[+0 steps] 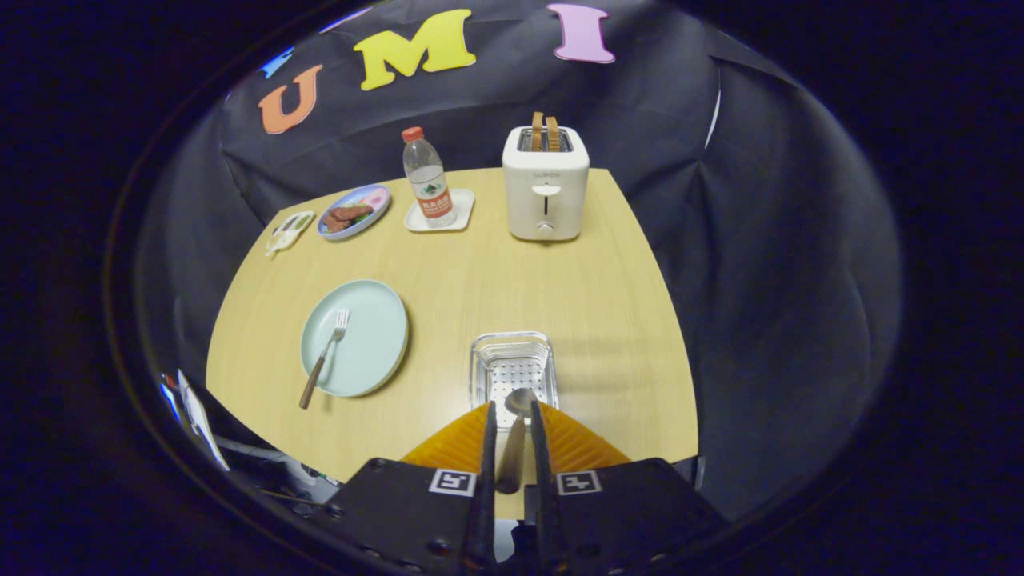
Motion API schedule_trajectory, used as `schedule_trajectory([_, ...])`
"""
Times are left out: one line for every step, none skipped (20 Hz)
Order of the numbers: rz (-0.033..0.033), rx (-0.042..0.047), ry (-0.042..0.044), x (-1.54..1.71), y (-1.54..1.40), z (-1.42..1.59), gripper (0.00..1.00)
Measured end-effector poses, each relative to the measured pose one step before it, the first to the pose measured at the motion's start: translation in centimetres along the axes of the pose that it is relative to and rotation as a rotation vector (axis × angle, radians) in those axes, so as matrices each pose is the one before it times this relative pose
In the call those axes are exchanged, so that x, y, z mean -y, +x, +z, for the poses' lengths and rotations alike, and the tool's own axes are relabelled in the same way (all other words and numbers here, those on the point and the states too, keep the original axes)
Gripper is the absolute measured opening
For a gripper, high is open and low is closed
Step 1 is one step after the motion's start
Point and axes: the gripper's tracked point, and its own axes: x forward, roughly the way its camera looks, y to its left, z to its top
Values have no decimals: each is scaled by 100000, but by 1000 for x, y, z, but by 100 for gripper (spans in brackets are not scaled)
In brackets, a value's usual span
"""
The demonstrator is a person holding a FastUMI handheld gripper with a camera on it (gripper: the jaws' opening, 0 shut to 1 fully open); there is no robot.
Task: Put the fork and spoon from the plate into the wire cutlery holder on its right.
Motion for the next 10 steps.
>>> schedule_trajectory([637,-157,-150,-332,83,-93,30])
schedule_trajectory([1625,429,26,-592,37,66,30])
schedule_trajectory([866,130,-576,-562,95,-171,36])
schedule_trajectory([-249,-64,-922,-339,118,-107,42])
schedule_trajectory([467,766,-547,-536,201,38,54])
schedule_trajectory([1308,558,-452,-735,77,56,56])
schedule_trajectory([1138,87,-501,-789,118,-60,66])
schedule_trajectory([701,360,-673,-782,47,37,72])
schedule_trajectory([-34,690,-723,-613,157,67,78])
schedule_trajectory([394,564,-480,-762,134,86,83])
